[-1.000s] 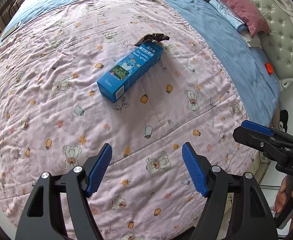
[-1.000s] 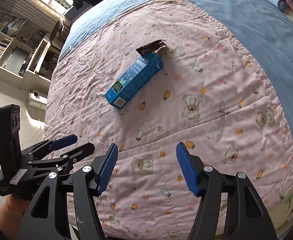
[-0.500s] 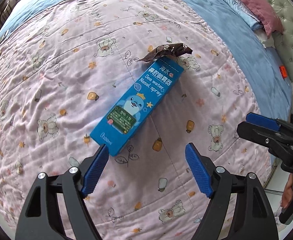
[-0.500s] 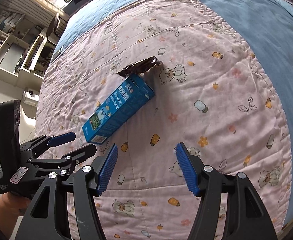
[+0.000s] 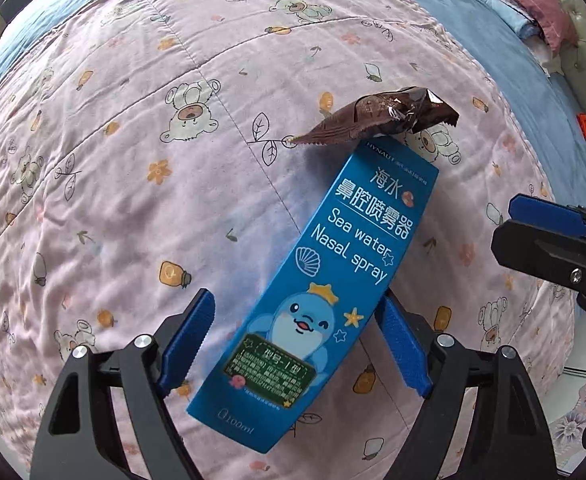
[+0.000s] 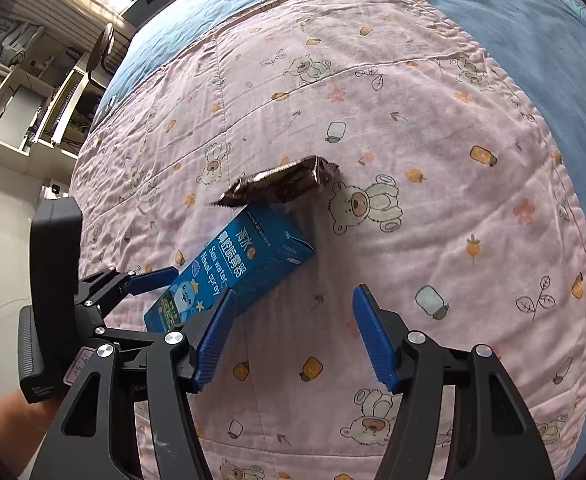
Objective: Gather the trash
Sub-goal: 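Grasp the blue nasal spray box with the left tool while the right tool grasps the brown wrapper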
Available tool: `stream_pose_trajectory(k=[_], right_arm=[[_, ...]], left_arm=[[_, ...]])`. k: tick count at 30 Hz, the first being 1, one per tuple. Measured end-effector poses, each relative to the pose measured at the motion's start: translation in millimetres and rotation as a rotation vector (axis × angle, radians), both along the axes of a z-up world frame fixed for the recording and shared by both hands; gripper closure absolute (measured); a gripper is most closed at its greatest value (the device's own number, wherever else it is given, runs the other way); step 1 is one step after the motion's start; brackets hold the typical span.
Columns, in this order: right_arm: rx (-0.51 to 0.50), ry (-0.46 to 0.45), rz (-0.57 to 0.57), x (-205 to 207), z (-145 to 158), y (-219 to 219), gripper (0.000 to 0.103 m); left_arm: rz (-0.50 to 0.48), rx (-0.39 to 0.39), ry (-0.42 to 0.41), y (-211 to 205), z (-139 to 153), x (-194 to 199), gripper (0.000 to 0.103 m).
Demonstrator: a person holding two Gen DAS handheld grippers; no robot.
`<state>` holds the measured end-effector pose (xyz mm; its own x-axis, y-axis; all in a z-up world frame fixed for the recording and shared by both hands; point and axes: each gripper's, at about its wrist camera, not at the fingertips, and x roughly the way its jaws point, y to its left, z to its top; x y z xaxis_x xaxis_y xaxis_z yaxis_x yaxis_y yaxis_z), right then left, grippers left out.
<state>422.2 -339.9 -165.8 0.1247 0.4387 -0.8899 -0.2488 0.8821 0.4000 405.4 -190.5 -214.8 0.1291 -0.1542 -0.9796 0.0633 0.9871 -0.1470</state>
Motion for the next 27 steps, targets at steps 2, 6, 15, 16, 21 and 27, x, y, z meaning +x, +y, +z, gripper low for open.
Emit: stream_pose_trajectory(k=[2, 6, 15, 16, 21, 27], right_arm=[[0.011, 0.004, -0.004, 6, 0, 4, 0.043], [0.013, -0.011, 0.014, 18, 1, 17, 0.043], [-0.029, -0.030, 0.079, 35, -4, 44, 0.043], [-0.042, -0.036, 0.091, 37, -4, 46, 0.043], [-0.106, -0.042, 0.116, 55, -17, 51, 0.043], [-0.115, -0.046, 0.104, 86, -25, 52, 0.043]], left_arm=[[-0.004, -0.018, 0.006, -2, -4, 3, 0.038], [0.001, -0.032, -0.014, -4, -6, -1, 0.043], [0.126, -0.106, 0.007, 32, 2, -26, 0.047], [0.149, -0.115, 0.008, 40, 3, -29, 0.047], [0.242, -0.121, 0.005, 64, 1, -23, 0.047], [0.286, -0.134, -0.032, 69, 5, 0, 0.047]])
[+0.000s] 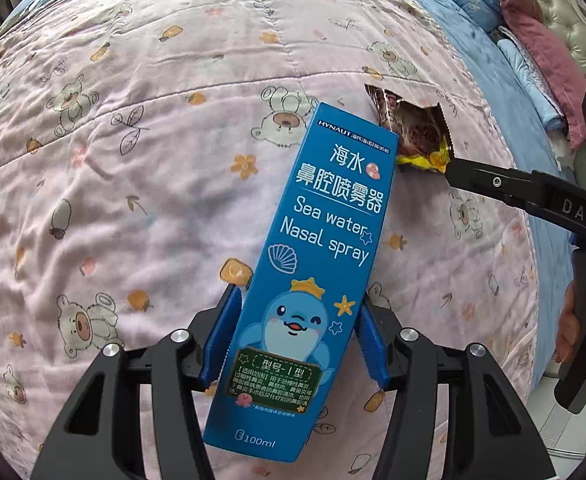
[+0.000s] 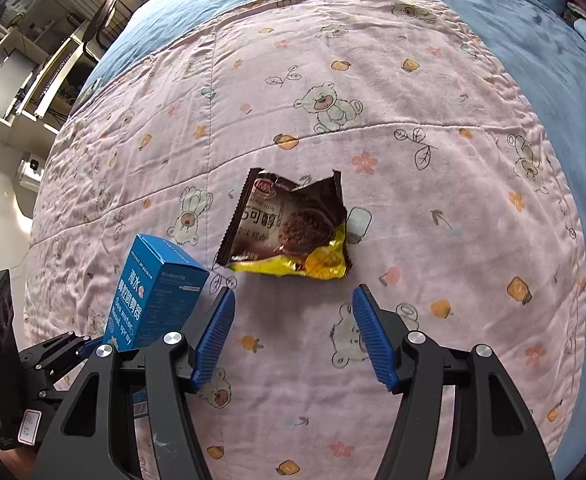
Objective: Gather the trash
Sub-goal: 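Grasp the blue nasal spray box with the left tool while the right tool grasps the brown wrapper, then carry the box and wrapper over the yellow bin and open both tools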
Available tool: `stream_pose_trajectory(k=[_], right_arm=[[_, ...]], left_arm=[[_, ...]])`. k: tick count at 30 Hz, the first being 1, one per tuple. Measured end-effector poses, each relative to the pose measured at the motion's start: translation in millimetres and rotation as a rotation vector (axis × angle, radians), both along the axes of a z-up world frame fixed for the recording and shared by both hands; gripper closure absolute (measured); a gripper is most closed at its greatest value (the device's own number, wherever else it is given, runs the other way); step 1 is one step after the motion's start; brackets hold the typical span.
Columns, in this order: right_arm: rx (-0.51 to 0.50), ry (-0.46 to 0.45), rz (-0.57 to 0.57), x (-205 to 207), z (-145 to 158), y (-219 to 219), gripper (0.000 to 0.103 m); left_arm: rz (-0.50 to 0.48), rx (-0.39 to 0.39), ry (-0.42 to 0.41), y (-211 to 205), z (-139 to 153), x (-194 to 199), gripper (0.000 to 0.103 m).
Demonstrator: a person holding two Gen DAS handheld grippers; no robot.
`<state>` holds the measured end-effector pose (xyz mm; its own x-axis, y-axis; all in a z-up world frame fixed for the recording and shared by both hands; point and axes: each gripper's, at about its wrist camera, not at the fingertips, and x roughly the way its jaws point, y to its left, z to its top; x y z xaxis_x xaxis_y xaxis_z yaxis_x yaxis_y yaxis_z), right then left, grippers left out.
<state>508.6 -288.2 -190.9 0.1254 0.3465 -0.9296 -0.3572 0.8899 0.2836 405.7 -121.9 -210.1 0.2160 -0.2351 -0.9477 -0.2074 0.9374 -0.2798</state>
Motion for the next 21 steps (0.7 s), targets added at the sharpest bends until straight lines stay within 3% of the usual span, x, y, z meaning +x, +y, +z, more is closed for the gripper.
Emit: stream_pose_trajectory(k=[7, 12, 13, 14, 16, 21], right_arm=[[-0.016, 0.022, -0.023, 37, -19, 8, 0.043], [0.001, 0.053, -0.018, 41, -29, 18, 0.043], [-0.009, 0.052, -0.008, 40, -31, 20, 0.050], [-0.017, 0.051, 0.004, 37, -34, 22, 0.064], [-0.023, 0.031, 0.020, 33, -35, 24, 0.076], [0.015, 0.017, 0.000, 23, -31, 12, 0.084]], left_arm=[[0.016, 0.015, -0.011, -4, -5, 29, 0.047], [0.013, 0.021, -0.009, -7, -7, 43, 0.049], [0.010, 0.023, -0.008, -7, -7, 44, 0.050], [0.009, 0.024, -0.008, -7, -7, 44, 0.050], [0.005, 0.027, -0.006, -7, -8, 44, 0.050], [0.002, 0.030, -0.004, -6, -8, 38, 0.051]])
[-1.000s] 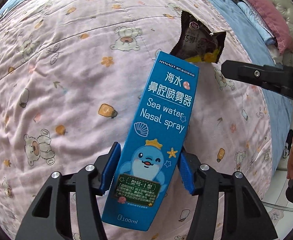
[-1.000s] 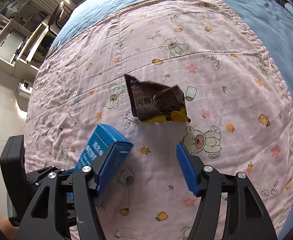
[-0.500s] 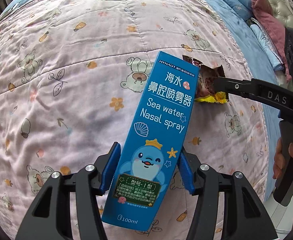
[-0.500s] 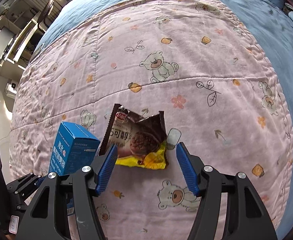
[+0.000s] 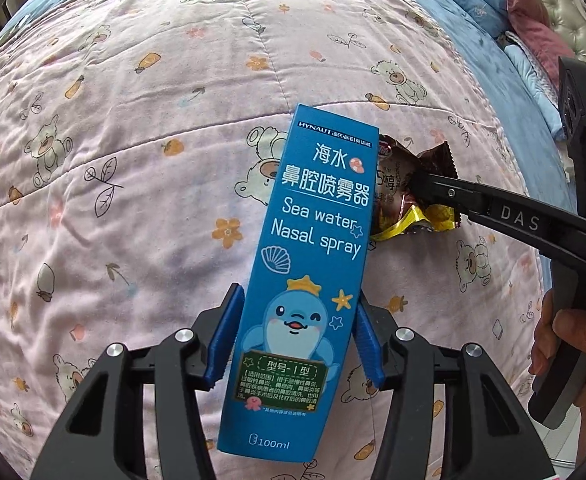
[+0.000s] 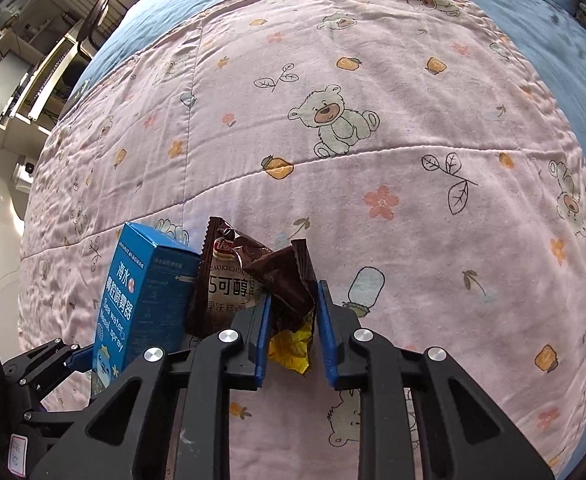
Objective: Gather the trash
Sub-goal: 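Carry the box and wrapper over the yellow bin and open both tools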
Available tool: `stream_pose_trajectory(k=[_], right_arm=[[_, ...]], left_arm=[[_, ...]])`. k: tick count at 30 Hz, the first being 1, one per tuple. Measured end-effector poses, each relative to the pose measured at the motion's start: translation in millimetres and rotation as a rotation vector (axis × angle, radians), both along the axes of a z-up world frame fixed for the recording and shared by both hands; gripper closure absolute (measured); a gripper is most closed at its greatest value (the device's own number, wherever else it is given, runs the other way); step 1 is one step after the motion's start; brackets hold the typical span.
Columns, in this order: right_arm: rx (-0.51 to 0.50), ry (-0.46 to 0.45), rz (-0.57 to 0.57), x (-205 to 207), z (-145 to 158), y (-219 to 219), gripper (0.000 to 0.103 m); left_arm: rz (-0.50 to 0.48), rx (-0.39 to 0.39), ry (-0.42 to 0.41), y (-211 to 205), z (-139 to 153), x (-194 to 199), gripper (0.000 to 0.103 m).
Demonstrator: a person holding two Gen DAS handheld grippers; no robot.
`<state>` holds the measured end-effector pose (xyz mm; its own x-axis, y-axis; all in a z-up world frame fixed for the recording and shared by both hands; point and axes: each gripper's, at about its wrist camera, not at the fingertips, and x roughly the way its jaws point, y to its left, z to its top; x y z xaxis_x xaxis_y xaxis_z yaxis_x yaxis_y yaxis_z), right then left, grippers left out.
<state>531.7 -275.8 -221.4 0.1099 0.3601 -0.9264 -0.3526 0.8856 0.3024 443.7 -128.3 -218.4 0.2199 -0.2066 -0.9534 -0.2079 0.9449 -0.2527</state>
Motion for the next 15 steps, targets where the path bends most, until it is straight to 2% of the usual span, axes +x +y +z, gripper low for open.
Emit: stream_pose_trajectory(k=[7, 15], right_arm=[[0.053, 0.009, -0.068, -32, 10, -31, 0.086], [0.063, 0.026, -0.134, -98, 23, -73, 0.087]], left_arm=[[-0.009, -0.024, -0.008, -6, 11, -22, 0.051], [-0.050, -0.025, 0.004, -27, 29, -73, 0.051]])
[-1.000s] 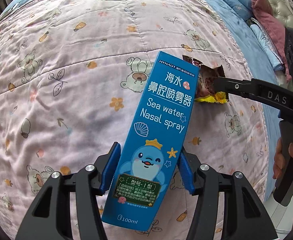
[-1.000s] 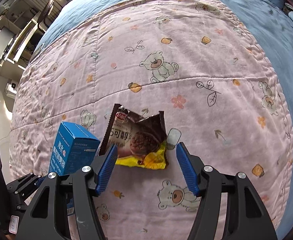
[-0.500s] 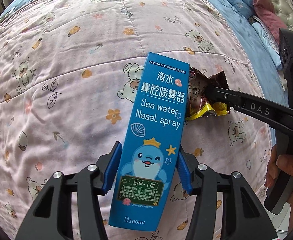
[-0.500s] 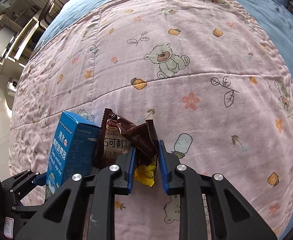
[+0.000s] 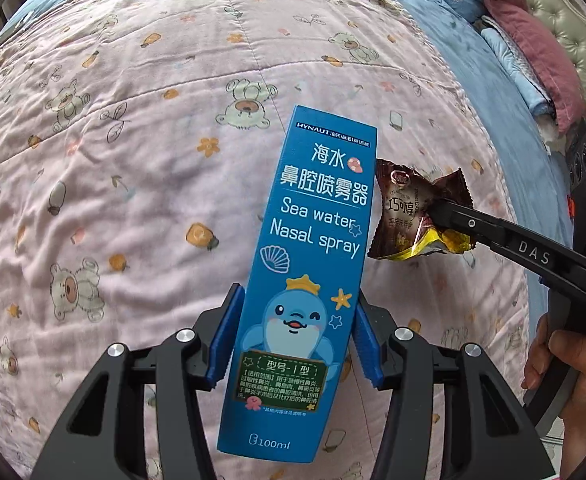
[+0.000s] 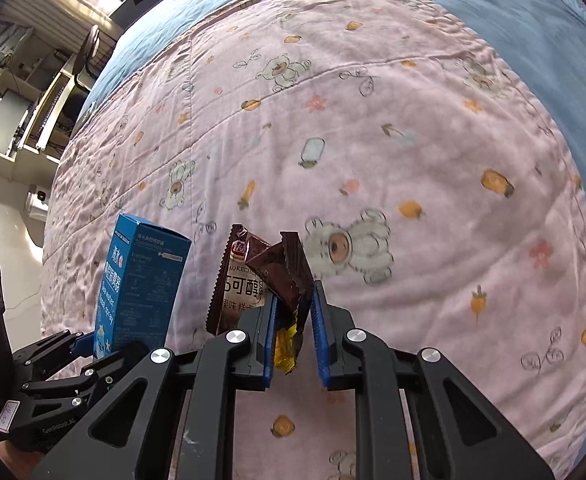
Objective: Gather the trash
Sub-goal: 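Carry the box and wrapper over the yellow bin and open both tools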
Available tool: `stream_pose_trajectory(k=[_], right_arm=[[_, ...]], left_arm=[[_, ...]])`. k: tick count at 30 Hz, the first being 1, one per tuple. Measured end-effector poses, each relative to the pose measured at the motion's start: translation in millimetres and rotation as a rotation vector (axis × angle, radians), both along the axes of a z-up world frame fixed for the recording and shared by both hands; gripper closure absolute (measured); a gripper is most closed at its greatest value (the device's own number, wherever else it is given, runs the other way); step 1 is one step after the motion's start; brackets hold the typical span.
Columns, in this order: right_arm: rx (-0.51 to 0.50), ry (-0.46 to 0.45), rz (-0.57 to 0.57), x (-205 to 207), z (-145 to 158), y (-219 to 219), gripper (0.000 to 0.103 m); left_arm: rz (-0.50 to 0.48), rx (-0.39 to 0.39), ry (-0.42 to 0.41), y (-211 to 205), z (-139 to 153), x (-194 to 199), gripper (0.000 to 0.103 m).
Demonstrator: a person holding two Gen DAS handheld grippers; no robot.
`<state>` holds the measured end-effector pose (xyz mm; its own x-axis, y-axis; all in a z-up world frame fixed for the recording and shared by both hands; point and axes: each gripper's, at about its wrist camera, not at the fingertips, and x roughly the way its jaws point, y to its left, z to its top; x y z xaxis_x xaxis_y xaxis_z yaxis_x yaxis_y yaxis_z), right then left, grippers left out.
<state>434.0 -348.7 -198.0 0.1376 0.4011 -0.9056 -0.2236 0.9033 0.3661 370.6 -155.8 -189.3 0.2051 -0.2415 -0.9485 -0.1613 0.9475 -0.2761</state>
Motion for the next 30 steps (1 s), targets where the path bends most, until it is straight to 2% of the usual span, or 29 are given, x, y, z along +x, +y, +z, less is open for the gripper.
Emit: stream_pose_trajectory(k=[8, 15, 23, 30], right_arm=[[0.008, 0.012, -0.042, -98, 26, -38, 0.087], [0.021, 0.011, -0.140, -194, 51, -69, 0.087], [0.041, 0.010, -0.378, -300, 65, -129, 0.087], [0.052, 0.021, -0.556, -379, 64, -191, 0.087]], left_arm=[[-0.072, 0.003, 0.012, -34, 22, -76, 0.051], [-0.139, -0.028, 0.012, -62, 45, -148, 0.051], [-0.323, -0.048, 0.012, -101, 59, -214, 0.051], [-0.490, -0.052, 0.014, -156, 65, -258, 0.051]])
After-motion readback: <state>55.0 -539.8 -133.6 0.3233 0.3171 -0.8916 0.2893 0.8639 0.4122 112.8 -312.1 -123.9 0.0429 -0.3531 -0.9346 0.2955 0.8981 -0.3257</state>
